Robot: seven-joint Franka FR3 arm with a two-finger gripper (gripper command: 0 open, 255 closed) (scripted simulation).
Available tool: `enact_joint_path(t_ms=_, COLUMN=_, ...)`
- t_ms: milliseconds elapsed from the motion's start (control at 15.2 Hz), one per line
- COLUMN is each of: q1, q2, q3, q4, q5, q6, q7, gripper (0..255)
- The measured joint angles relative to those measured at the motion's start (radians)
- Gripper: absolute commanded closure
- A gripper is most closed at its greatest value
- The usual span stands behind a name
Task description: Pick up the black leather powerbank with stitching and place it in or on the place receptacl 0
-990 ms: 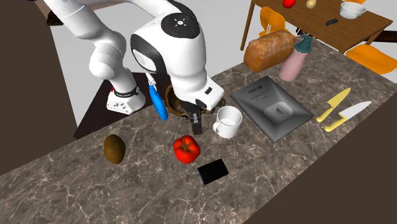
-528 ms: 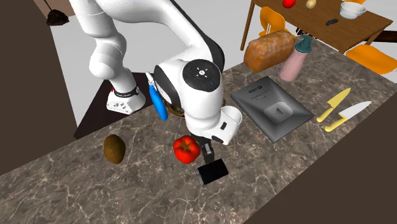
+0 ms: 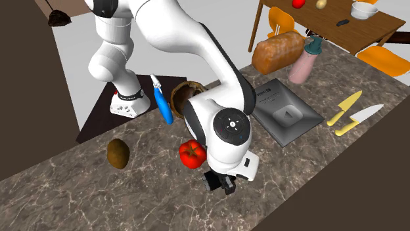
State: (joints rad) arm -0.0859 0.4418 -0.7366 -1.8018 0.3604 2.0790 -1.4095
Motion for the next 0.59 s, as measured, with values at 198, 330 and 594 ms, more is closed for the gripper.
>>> enact_joint_path(t_ms=198, q1=-0.012, q2=0.026, q3=0.013, q4=-0.006, q5=0.02, q6=0.026, q7=-0.017, gripper=0)
enact_joint_path(t_ms=330, q1=-0.017, q2=0.04, q3=0.021, q4=-0.014, q5=0.032, q6=0.044, q7=-0.024, gripper=0)
enact_joint_path(t_ms=594, q1=-0.02, q2=0.051, q3=0.027, q4=-0.021, q5=0.042, q6=0.061, q7=-0.03, gripper=0)
